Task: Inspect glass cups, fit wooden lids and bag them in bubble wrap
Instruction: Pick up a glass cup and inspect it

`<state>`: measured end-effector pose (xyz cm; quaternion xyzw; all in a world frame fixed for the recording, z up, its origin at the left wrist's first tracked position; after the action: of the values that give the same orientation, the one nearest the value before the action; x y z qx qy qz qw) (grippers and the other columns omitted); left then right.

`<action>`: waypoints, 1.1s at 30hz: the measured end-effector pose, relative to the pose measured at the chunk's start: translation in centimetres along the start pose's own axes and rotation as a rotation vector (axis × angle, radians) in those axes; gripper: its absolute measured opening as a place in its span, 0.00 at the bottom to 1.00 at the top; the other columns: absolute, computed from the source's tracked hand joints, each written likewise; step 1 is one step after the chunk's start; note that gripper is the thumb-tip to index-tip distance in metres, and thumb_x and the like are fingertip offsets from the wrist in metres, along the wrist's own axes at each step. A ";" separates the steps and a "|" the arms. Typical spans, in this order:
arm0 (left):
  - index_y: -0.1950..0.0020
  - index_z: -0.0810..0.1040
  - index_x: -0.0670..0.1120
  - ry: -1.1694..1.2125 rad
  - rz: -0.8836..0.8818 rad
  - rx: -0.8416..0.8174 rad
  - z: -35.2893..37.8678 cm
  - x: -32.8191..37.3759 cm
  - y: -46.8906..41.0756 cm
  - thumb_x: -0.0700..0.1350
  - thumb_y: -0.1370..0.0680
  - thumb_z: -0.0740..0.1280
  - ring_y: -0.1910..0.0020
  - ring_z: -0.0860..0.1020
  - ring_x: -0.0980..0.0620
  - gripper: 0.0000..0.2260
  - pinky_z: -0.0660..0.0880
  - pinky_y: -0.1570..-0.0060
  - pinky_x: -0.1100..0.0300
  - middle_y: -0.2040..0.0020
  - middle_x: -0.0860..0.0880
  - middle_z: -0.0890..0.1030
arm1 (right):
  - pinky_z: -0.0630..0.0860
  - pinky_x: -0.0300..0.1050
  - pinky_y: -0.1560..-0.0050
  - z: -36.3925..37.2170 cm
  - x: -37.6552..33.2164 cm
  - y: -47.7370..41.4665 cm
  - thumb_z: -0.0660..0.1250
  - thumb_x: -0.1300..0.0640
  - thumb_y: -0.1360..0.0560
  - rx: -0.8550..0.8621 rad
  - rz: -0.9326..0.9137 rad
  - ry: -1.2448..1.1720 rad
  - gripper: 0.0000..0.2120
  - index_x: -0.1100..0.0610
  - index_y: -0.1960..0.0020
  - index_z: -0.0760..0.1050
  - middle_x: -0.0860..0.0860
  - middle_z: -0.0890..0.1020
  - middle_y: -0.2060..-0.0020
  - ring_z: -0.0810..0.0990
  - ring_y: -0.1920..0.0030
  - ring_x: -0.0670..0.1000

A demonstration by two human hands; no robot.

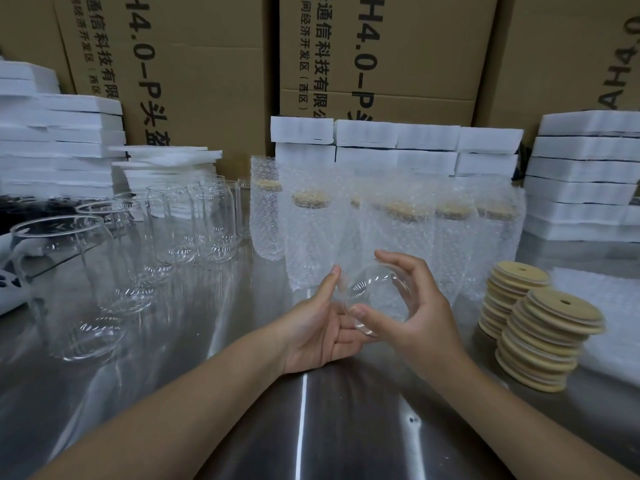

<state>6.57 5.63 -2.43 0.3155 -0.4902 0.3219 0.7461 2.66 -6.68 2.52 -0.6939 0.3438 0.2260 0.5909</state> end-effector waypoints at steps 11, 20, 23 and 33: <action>0.32 0.72 0.42 -0.072 -0.017 0.022 0.0 0.0 0.2 0.70 0.25 0.49 0.55 0.85 0.55 0.38 0.78 0.60 0.68 0.56 0.46 0.86 | 0.68 0.30 0.38 -0.2 0.2 -0.2 0.73 0.39 0.40 0.040 0.025 -0.041 0.29 0.47 0.42 0.72 0.40 0.79 0.42 0.74 0.37 0.39; 0.37 0.75 0.42 -0.082 -0.010 0.013 0.0 0.0 0.1 0.70 0.25 0.49 0.54 0.85 0.55 0.36 0.77 0.65 0.68 0.50 0.46 0.86 | 0.74 0.59 0.38 -0.3 0.2 -0.2 0.69 0.36 0.37 0.048 0.074 -0.029 0.25 0.44 0.43 0.73 0.31 0.77 0.44 0.74 0.38 0.36; 0.38 0.75 0.42 -0.084 -0.005 0.003 0.0 0.0 0.2 0.70 0.27 0.51 0.53 0.85 0.55 0.36 0.78 0.64 0.68 0.50 0.46 0.86 | 0.71 0.48 0.33 -0.4 0.0 -0.2 0.67 0.36 0.34 0.058 0.051 0.001 0.22 0.44 0.43 0.72 0.31 0.77 0.43 0.74 0.38 0.36; 0.39 0.76 0.43 -0.067 -0.001 -0.009 -0.2 0.0 0.1 0.70 0.27 0.51 0.54 0.85 0.55 0.35 0.78 0.63 0.68 0.50 0.46 0.86 | 0.69 0.26 0.44 -0.5 0.0 -0.3 0.64 0.38 0.29 0.071 0.028 0.009 0.17 0.44 0.43 0.73 0.36 0.79 0.44 0.75 0.42 0.34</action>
<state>6.55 5.81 -2.50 0.3231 -0.5163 0.3087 0.7306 2.78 -7.18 2.83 -0.6685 0.3641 0.2187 0.6105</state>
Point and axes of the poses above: each hand's wrist, its own y-axis away from the middle knuckle, its own z-axis out of the palm, x = y × z, the point moved 5 cm from there along -y, towards the middle knuckle
